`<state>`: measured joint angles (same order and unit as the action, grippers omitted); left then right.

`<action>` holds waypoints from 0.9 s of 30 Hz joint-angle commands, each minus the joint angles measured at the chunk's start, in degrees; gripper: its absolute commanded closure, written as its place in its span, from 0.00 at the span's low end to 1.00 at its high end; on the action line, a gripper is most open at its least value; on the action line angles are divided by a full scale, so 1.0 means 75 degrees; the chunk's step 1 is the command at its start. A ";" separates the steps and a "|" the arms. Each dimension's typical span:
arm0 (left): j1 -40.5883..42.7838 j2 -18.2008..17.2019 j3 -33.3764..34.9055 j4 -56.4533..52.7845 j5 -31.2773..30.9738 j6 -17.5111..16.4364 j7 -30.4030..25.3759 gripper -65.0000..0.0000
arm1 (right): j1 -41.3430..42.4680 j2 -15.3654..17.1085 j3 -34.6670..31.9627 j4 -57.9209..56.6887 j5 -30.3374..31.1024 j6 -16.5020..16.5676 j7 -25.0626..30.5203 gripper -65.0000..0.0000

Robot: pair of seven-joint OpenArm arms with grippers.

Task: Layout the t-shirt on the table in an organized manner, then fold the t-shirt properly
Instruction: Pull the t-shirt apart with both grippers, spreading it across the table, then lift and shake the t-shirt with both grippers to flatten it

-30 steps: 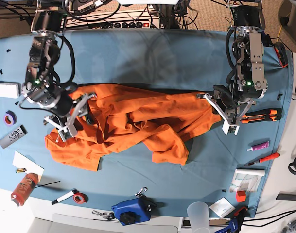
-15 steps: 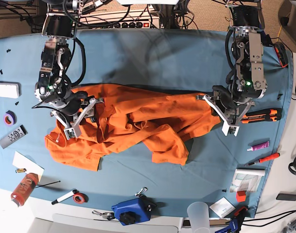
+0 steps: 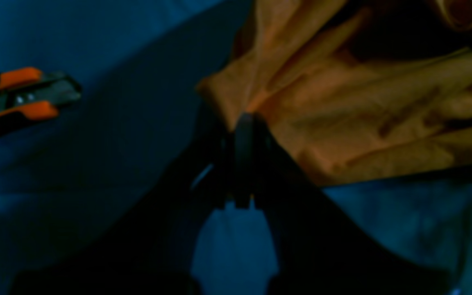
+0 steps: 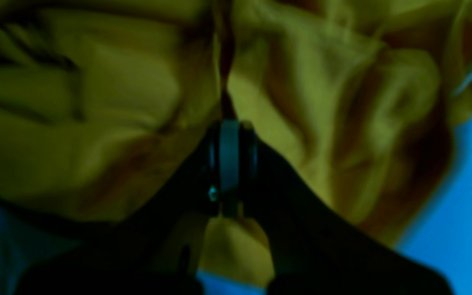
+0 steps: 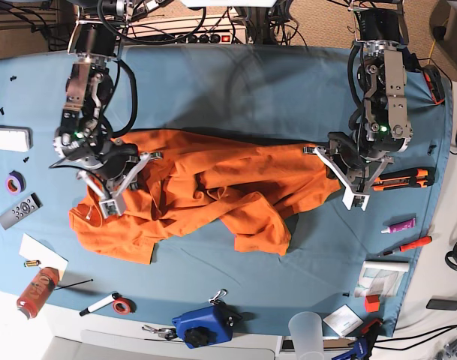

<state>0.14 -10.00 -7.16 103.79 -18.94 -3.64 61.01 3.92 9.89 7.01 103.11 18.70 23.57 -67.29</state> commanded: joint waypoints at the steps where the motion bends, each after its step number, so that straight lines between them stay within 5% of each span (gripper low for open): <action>1: -0.0125 -0.0023 -0.0015 0.0149 -0.0055 -0.0006 -0.0189 1.00 | 0.0076 0.0079 0.0122 0.0455 0.0122 0.0020 -0.0038 1.00; 10: -0.0122 -0.0023 -0.0015 0.0149 -0.0055 -0.0009 -0.0172 1.00 | -0.1737 0.0079 0.1915 0.2384 0.1055 0.0032 -0.0128 1.00; 19: 0.0169 -0.0050 -0.0015 0.0149 -0.0055 -0.0012 0.0306 1.00 | -0.3608 0.0055 0.4698 0.3095 0.2600 0.0790 -0.0898 1.00; 27: 0.1137 -0.0050 -0.0020 0.0187 -0.0420 -0.0326 0.0618 1.00 | -0.4747 0.0055 0.5196 0.3086 0.2757 0.1011 -0.1617 1.00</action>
<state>8.47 -10.02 -7.09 104.55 -22.65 -6.24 64.45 -31.42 9.52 45.47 125.38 40.10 31.27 -80.07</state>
